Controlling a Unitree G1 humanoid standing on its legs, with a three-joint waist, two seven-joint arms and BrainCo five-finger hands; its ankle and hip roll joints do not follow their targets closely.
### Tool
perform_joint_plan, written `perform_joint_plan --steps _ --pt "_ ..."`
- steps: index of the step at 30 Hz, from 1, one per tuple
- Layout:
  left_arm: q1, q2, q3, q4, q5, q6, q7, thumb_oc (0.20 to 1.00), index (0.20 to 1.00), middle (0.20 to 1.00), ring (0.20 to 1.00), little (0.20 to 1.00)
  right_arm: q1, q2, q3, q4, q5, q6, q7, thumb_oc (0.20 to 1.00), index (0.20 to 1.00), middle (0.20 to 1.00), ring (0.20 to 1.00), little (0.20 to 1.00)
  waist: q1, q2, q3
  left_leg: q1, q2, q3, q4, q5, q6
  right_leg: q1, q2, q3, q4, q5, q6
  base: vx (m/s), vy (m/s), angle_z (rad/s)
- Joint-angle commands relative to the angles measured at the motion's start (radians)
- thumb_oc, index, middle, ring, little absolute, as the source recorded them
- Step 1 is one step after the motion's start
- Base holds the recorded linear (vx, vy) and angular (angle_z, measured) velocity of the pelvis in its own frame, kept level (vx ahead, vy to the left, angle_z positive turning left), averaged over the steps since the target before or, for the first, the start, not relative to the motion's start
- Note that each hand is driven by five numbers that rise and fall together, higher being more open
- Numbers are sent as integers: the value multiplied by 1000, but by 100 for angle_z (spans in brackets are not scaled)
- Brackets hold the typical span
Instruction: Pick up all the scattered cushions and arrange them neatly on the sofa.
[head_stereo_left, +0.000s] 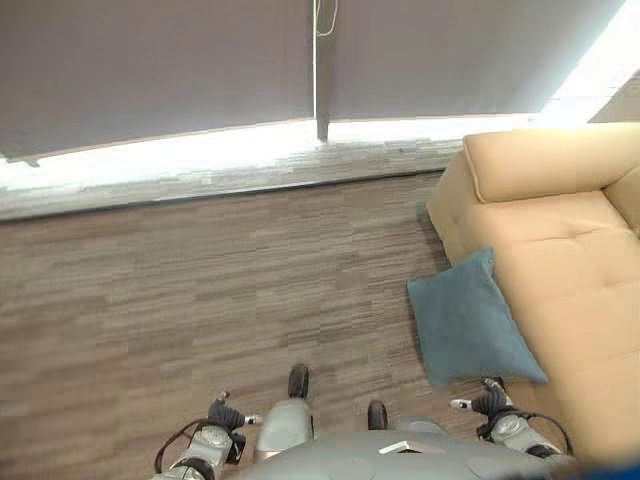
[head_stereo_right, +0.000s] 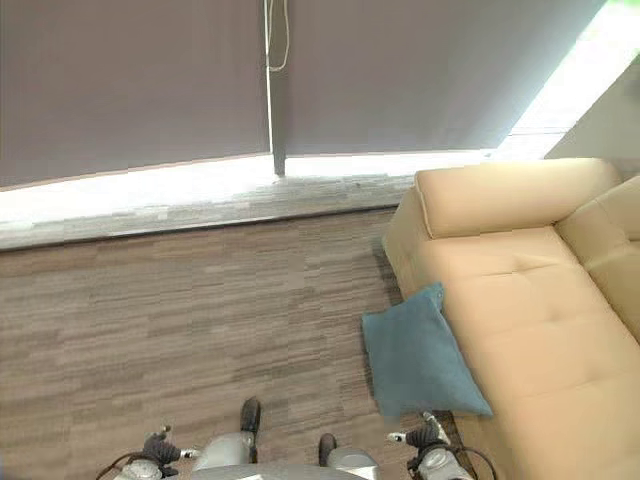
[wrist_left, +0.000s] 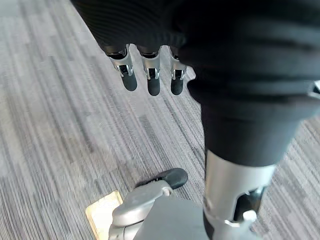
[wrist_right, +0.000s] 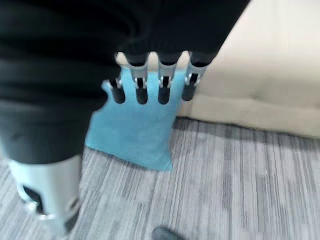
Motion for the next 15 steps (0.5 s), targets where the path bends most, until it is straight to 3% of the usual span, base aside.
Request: perform_joint_plan --steps 1,2,5,6,7,9,10,12,14,15 --pt "-14 37 1 -12 -4 -4 9 1000 1000 1000 1000 1000 -38 -23 7 -20 -11 11 -8 1000 1000 1000 1000 1000 18 -14 6 -25 -11 25 155 -199 -22 -113 75 12 75 48 27 149 353 -122" --pt "-20 49 4 -26 -11 -7 15 1000 1000 1000 1000 1000 -54 -23 14 -27 -12 11 -9 1000 1000 1000 1000 1000 17 -2 26 -12 -7 50 163 -213 0 -172 67 9 183 62 45 107 258 -113" --pt "-21 45 5 -33 -30 -10 14 1000 1000 1000 1000 1000 -75 -31 23 -27 -21 12 -10 1000 1000 1000 1000 1000 32 0 25 35 -7 105 136 -233 5 -204 33 -121 136 75 38 113 101 -121" --pt "-22 45 5 -33 -30 -11 14 1000 1000 1000 1000 1000 -75 -31 23 -27 -21 12 -10 1000 1000 1000 1000 1000 31 1 26 36 -7 104 136 -233 5 -202 34 -121 134 75 38 80 -22 -70" --pt "-32 42 6 -29 -46 -13 12 1000 1000 1000 1000 1000 -92 -32 31 -22 -30 14 -12 1000 1000 1000 1000 1000 46 4 26 51 3 144 125 -239 -1 -232 -2 -251 95 97 30 158 -30 -63" --pt "-41 41 9 -28 -56 -14 7 1000 1000 1000 1000 1000 -99 -32 33 -16 -42 16 -7 1000 1000 1000 1000 1000 48 12 34 80 25 193 132 -254 -11 -241 -44 -403 98 92 23 243 -71 -97" --pt "-45 36 4 -29 -44 -15 5 1000 1000 1000 1000 1000 -89 -36 26 -14 -36 14 -5 1000 1000 1000 1000 1000 35 -2 24 92 13 193 141 -268 -15 -210 -17 -357 53 96 21 247 -121 -85" --pt "-43 32 1 -28 -36 -15 -3 1000 1000 1000 1000 1000 -76 -41 18 -8 -29 15 -9 1000 1000 1000 1000 1000 32 -11 11 98 17 203 172 -291 -28 -177 -5 -357 10 95 14 235 -142 3" --pt "-43 25 -11 -30 -31 -17 -8 1000 1000 1000 1000 1000 -66 -46 7 -7 -18 14 -12 1000 1000 1000 1000 1000 24 -22 11 72 32 208 306 -292 -50 -139 14 -329 -25 94 1 191 -137 24" --pt "-53 21 -25 -40 -27 -16 -12 1000 1000 1000 1000 1000 -67 -54 5 -8 -4 10 -20 1000 1000 1000 1000 1000 26 -32 24 15 47 197 460 -257 -72 -106 26 -303 -47 92 -18 215 -90 -31"
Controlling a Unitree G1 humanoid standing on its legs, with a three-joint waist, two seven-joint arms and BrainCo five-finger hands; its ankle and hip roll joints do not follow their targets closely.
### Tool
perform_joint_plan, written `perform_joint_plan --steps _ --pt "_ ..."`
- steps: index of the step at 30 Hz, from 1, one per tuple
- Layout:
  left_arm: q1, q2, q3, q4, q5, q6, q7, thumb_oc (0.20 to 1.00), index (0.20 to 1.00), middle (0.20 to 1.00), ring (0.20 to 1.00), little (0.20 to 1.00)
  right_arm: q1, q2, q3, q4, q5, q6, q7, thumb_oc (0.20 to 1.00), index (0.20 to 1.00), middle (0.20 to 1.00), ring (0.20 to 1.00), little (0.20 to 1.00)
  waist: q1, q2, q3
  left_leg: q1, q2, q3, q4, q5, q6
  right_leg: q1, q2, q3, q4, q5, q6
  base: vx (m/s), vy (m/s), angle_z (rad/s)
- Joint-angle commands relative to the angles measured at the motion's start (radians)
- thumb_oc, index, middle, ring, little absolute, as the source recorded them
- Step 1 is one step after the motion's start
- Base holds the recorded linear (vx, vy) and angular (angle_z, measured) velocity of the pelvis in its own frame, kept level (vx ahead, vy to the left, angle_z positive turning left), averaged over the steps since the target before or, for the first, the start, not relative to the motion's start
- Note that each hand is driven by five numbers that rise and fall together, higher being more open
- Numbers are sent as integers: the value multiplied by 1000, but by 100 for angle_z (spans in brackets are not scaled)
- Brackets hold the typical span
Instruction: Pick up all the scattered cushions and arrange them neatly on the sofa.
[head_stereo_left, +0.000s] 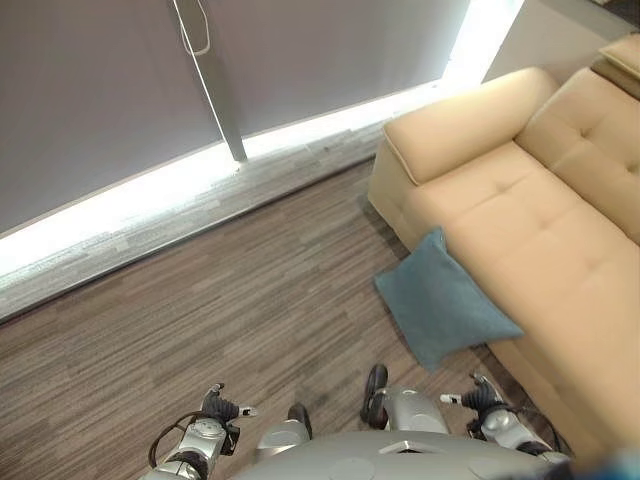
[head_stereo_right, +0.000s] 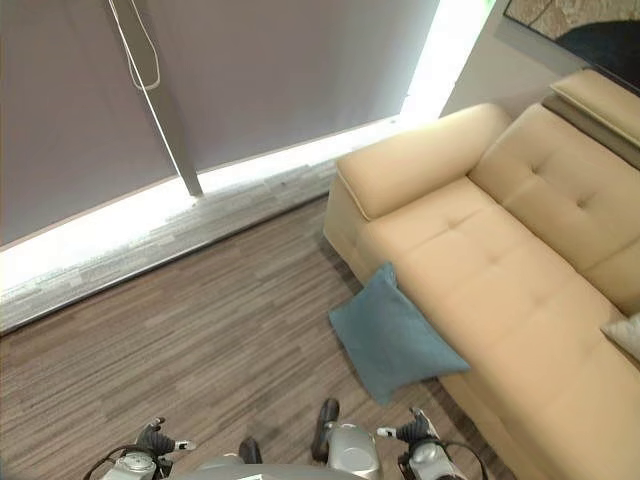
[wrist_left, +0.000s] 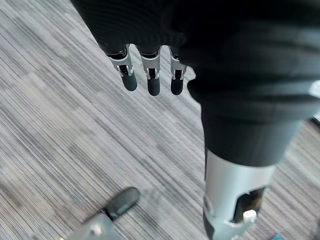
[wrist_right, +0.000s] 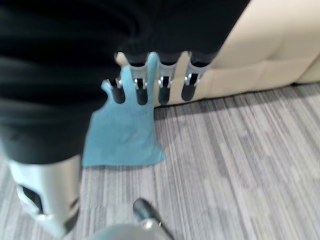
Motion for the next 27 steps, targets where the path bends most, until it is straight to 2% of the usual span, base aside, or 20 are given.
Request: perform_joint_plan --steps 1,2,3,4,5,6,7,9,10,13,15,18,19,20,23,25,27 --pt "-42 8 -31 -15 0 -10 -10 1000 1000 1000 1000 1000 -64 -42 -2 32 17 -8 -26 1000 1000 1000 1000 1000 10 -72 22 -177 -79 -132 331 -38 -7 97 -5 110 -93 6 60 221 -43 -53" --pt "-46 5 -37 -18 -1 -10 -10 1000 1000 1000 1000 1000 -66 -43 -1 38 16 -8 -27 1000 1000 1000 1000 1000 12 -79 22 -193 -85 -151 304 -56 -1 106 -6 128 -99 7 65 227 66 -114" --pt "-52 3 -46 -23 -5 -10 -8 1000 1000 1000 1000 1000 -68 -45 -1 45 16 -9 -30 1000 1000 1000 1000 1000 21 -83 24 -207 -89 -191 225 -54 1 119 -3 166 -105 5 76 131 56 -131" --pt "-53 3 -46 -23 -5 -10 -8 1000 1000 1000 1000 1000 -68 -45 -1 45 16 -9 -30 1000 1000 1000 1000 1000 19 -85 22 -208 -92 -191 219 -48 2 116 -5 165 -105 6 76 145 98 -129" --pt "-55 0 -48 -22 -12 -12 -6 1000 1000 1000 1000 1000 -72 -50 4 51 11 -9 -31 1000 1000 1000 1000 1000 32 -75 25 -214 -110 -272 143 -15 -9 126 14 214 -108 2 78 160 192 -113" --pt "-55 -12 -50 -6 -16 -13 -5 1000 1000 1000 1000 1000 -78 -55 10 55 4 -9 -33 1000 1000 1000 1000 1000 45 -60 24 -230 -142 -395 102 18 -21 134 29 279 -99 -6 80 203 247 -138" --pt "-53 -15 -49 2 -16 -13 -5 1000 1000 1000 1000 1000 -77 -57 9 56 2 -8 -32 1000 1000 1000 1000 1000 44 -56 23 -227 -145 -400 101 22 -21 137 28 289 -94 -11 82 170 246 -183" --pt "-36 -18 -41 30 5 -6 -15 1000 1000 1000 1000 1000 -73 -51 9 59 -12 -6 -23 1000 1000 1000 1000 1000 32 -35 3 -170 -134 -382 28 26 -1 123 22 317 -69 -15 94 107 355 -148" --pt "-28 -11 -34 40 16 -7 -14 1000 1000 1000 1000 1000 -79 -41 11 48 -13 -7 -23 1000 1000 1000 1000 1000 31 -27 1 -146 -130 -329 13 25 16 98 5 340 -42 -9 115 67 374 -100" --pt "-23 3 -18 45 16 -3 -8 1000 1000 1000 1000 1000 -90 -36 13 37 -12 -4 -23 1000 1000 1000 1000 1000 41 -18 8 -125 -131 -286 -5 23 36 60 -4 349 6 1 133 -14 235 -122" --pt "-21 14 -2 52 7 -1 -3 1000 1000 1000 1000 1000 -113 -31 24 23 -15 -10 -26 1000 1000 1000 1000 1000 67 -5 18 -102 -116 -231 -37 25 46 24 -43 225 44 9 137 -49 83 -76" --pt "-19 15 6 52 3 -2 -5 1000 1000 1000 1000 1000 -130 -33 31 6 -25 -18 -29 1000 1000 1000 1000 1000 88 7 15 -72 -102 -169 -78 33 42 29 -92 15 39 4 120 -6 15 -131" --pt "-20 17 12 45 3 -3 -7 1000 1000 1000 1000 1000 -136 -36 35 0 -31 -18 -33 1000 1000 1000 1000 1000 98 11 11 -43 -91 -141 -92 12 35 42 -106 -60 31 -7 126 26 -74 -80" --pt "-22 17 12 41 3 -3 -7 1000 1000 1000 1000 1000 -134 -37 35 -3 -31 -17 -34 1000 1000 1000 1000 1000 97 9 16 -44 -92 -126 -88 25 37 43 -108 -77 13 8 117 55 -107 -78" --pt "-28 10 -1 36 8 -5 -12 1000 1000 1000 1000 1000 -123 -42 26 -3 -20 -19 -37 1000 1000 1000 1000 1000 84 -1 10 -46 -99 -121 -79 16 30 68 -83 -34 -54 22 121 47 -120 -51" --pt "-39 -3 -26 27 13 -5 -15 1000 1000 1000 1000 1000 -113 -47 12 -5 -3 -20 -43 1000 1000 1000 1000 1000 63 -3 10 -69 -97 -128 -30 3 20 83 -65 8 -93 27 114 50 -156 32" --pt "-42 -10 -36 22 17 -5 -19 1000 1000 1000 1000 1000 -108 -55 8 -2 5 -21 -48 1000 1000 1000 1000 1000 55 -2 12 -80 -91 -128 17 -12 13 96 -58 15 -111 29 108 36 -91 8"
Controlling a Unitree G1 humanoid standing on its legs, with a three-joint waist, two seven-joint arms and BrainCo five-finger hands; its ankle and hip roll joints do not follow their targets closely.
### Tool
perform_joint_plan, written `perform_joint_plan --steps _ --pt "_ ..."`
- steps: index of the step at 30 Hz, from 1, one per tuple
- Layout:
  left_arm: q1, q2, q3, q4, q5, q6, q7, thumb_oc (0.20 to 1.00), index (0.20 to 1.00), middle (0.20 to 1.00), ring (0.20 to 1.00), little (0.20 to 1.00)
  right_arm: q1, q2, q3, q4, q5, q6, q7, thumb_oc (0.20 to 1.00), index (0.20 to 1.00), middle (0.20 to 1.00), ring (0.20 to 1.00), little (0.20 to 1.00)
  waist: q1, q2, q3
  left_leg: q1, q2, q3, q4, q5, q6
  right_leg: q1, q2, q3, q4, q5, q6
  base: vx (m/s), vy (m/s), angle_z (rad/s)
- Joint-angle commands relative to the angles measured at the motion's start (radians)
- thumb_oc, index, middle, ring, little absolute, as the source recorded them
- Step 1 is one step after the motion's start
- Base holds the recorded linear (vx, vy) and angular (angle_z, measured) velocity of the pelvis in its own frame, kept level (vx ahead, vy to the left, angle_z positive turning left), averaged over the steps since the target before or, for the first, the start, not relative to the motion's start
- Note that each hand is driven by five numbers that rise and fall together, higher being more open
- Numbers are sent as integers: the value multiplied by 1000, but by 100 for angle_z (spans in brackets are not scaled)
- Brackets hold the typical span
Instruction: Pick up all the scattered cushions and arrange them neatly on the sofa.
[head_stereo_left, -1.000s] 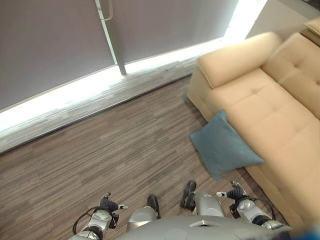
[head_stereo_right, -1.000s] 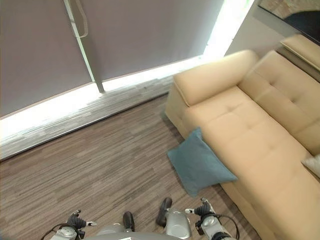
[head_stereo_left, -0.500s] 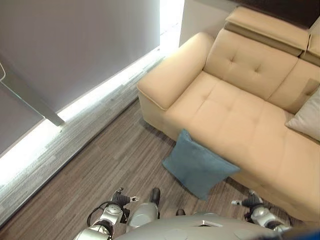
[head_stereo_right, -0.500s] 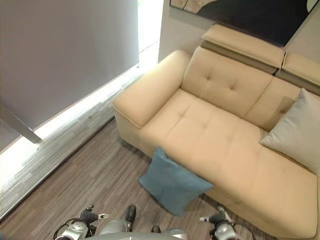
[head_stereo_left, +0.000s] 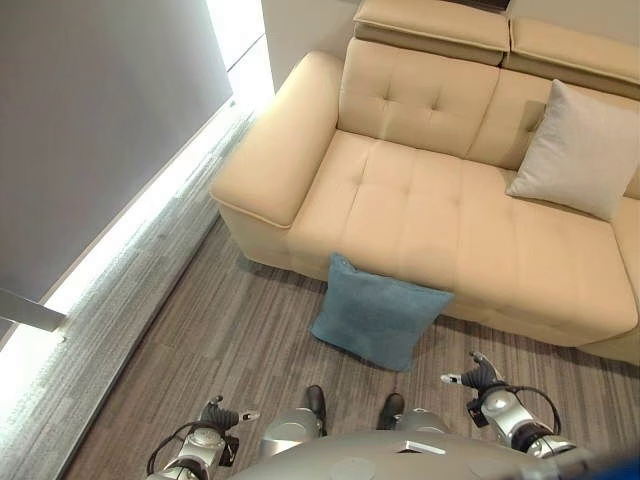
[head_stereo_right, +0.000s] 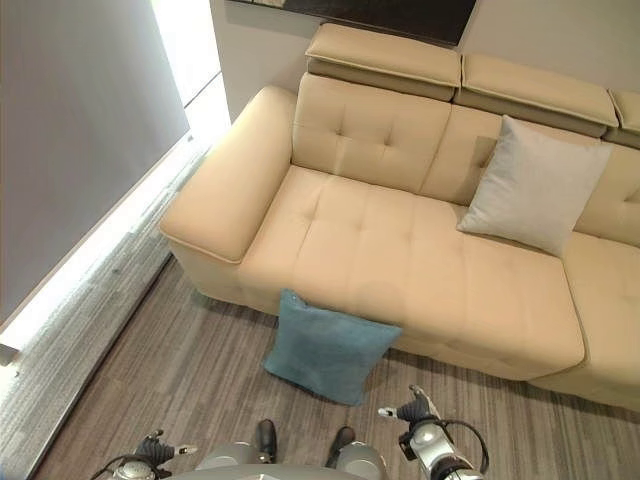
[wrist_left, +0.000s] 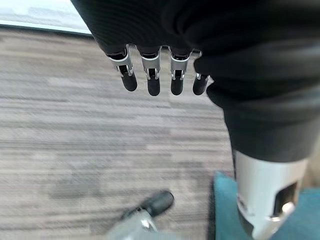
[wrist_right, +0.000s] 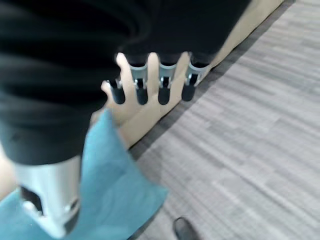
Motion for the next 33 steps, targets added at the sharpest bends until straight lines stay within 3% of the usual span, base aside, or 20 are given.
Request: perform_joint_plan --steps 1,4,7,9,13,24,28,33 --pt "-46 1 -11 -11 17 -14 -9 1000 1000 1000 1000 1000 -44 -40 10 10 16 -17 -36 1000 1000 1000 1000 1000 1 -15 25 21 -3 -30 136 -162 -52 41 12 61 -116 48 30 44 -74 3" --pt "-60 -13 -26 -24 -4 -18 -7 1000 1000 1000 1000 1000 -54 -50 15 19 19 -18 -41 1000 1000 1000 1000 1000 7 -17 32 -24 -17 -126 179 -166 -74 60 29 102 -158 45 22 29 -5 -19" --pt "-73 -18 -40 -18 -11 -17 -2 1000 1000 1000 1000 1000 -64 -55 23 32 18 -17 -49 1000 1000 1000 1000 1000 21 -18 38 -83 -2 -208 119 -111 -88 63 33 140 -173 54 33 42 76 -27" --pt "-74 -24 -41 -5 -11 -17 -4 1000 1000 1000 1000 1000 -62 -56 18 37 16 -16 -44 1000 1000 1000 1000 1000 20 -4 37 -83 10 -221 90 -93 -89 67 33 158 -167 44 37 90 156 -56" --pt "-58 -21 -36 8 7 -12 -9 1000 1000 1000 1000 1000 -52 -40 15 41 11 -11 -39 1000 1000 1000 1000 1000 17 8 33 -38 2 -197 56 -91 -71 69 14 186 -147 41 46 103 207 -48" --pt "-97 22 -6 -98 -70 -40 41 1000 1000 1000 1000 1000 -83 -46 -28 -71 74 -26 -84 1000 1000 1000 1000 1000 23 0 66 -57 -12 -133 56 -107 -35 -24 -27 231 -101 70 72 -16 65 -23" --pt "-206 26 -36 -284 -200 -93 125 1000 1000 1000 1000 1000 -149 -58 -84 -249 173 -41 -199 1000 1000 1000 1000 1000 -10 14 154 -260 -12 -126 93 -62 -45 -235 -46 240 -70 124 66 -336 -13 -10" --pt "-288 16 -74 -366 -253 -118 177 1000 1000 1000 1000 1000 -206 -34 -75 -317 230 -58 -269 1000 1000 1000 1000 1000 -26 19 199 -408 -16 -125 128 -31 -54 -384 -54 240 -50 154 63 -165 -9 -14"
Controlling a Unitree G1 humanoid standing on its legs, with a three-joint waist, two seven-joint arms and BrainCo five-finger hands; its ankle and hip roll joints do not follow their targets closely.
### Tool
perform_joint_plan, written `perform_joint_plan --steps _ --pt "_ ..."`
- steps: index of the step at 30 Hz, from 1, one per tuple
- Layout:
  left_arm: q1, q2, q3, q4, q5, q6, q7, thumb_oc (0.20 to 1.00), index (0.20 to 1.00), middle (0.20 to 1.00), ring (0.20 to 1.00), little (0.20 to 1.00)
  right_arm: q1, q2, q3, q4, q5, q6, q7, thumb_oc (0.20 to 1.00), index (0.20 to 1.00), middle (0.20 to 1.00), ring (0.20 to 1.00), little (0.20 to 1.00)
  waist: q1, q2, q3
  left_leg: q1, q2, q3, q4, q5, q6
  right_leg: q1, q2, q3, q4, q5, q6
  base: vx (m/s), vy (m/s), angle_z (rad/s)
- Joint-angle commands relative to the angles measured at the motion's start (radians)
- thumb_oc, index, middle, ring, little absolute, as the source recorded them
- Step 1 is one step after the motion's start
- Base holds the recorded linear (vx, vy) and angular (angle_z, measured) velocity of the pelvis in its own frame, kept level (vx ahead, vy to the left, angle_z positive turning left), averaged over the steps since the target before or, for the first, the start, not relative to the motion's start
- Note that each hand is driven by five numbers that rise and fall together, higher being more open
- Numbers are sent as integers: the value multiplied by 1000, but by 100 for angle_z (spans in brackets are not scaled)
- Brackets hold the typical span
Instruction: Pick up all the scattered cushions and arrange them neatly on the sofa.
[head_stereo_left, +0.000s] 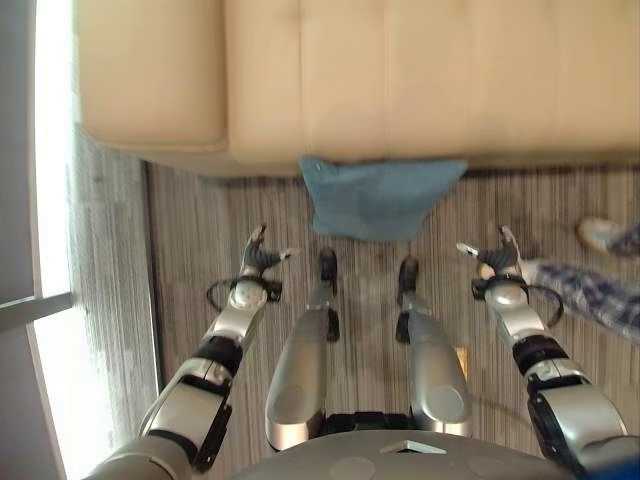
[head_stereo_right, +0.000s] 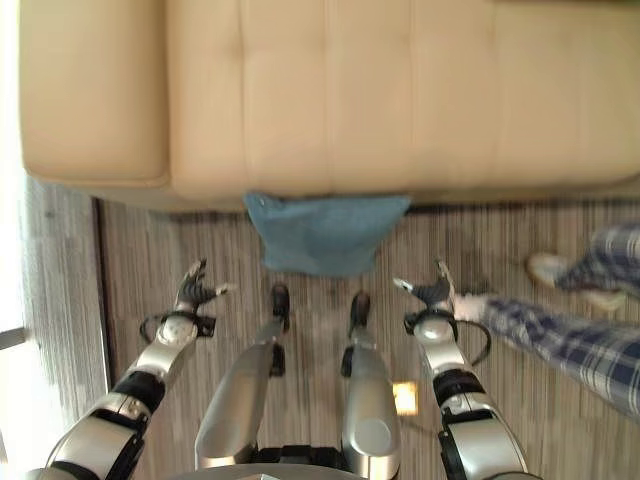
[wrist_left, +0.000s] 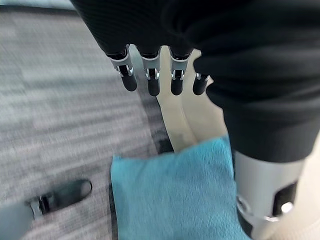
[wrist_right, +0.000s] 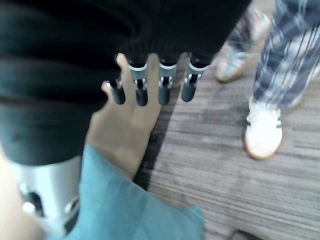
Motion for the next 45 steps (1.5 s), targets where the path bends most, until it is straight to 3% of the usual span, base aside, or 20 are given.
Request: perform_joint_plan --steps 1,9,17,28,29,34,40,41,45 --pt "103 3 -11 50 -59 -52 70 1000 1000 1000 1000 1000 100 2 52 -7 49 -33 -77 1000 1000 1000 1000 1000 8 -44 -194 -36 -16 -29 50 -123 -38 -45 -42 -36 -90 72 48 -161 -6 -12" --pt "-57 -16 -56 -38 -77 -80 152 1000 1000 1000 1000 1000 -60 13 71 -50 85 -83 -181 1000 1000 1000 1000 1000 0 -27 -163 -285 -21 -33 72 -67 -66 -295 -58 -25 -55 104 52 -124 -6 3" --pt "-242 -13 -83 12 -89 -78 191 1000 1000 1000 1000 1000 -238 3 89 -12 118 -104 -223 1000 1000 1000 1000 1000 -1 -22 -166 -445 -7 -52 57 -56 -88 -465 -56 -14 -50 107 72 -19 -16 3" --pt "-262 -28 -108 16 -75 -71 171 1000 1000 1000 1000 1000 -243 12 95 12 108 -112 -203 1000 1000 1000 1000 1000 -8 -28 -216 -471 -3 -62 37 -47 -93 -496 -53 -18 -55 109 80 -2 -4 0" --pt "-251 -31 -108 11 -72 -71 165 1000 1000 1000 1000 1000 -231 13 93 13 106 -112 -197 1000 1000 1000 1000 1000 -11 -30 -216 -477 -11 -57 41 -22 -85 -502 -60 -26 -52 132 71 -45 -3 2" --pt "-174 -34 -96 -9 -54 -60 134 1000 1000 1000 1000 1000 -157 11 97 29 92 -98 -147 1000 1000 1000 1000 1000 -4 -32 -238 -391 -10 -65 36 -37 -82 -430 -59 -40 -39 111 69 21 -26 4" --pt "19 -19 -88 0 -11 -24 63 1000 1000 1000 1000 1000 21 -17 97 84 52 -46 -64 1000 1000 1000 1000 1000 7 -44 -229 -129 -5 -70 12 -86 -74 -181 -55 -70 -29 66 56 91 -52 4" --pt "87 -15 -77 41 7 -7 36 1000 1000 1000 1000 1000 79 -19 96 133 32 -26 -33 1000 1000 1000 1000 1000 12 -48 -226 -35 -3 -70 1 -102 -71 -73 -47 -80 -47 49 50 103 -55 7" --pt "143 -17 -62 118 32 12 10 1000 1000 1000 1000 1000 121 -17 93 183 10 -17 -8 1000 1000 1000 1000 1000 18 -52 -235 46 2 -68 -17 -108 -70 25 -35 -82 -73 35 47 88 -38 7"
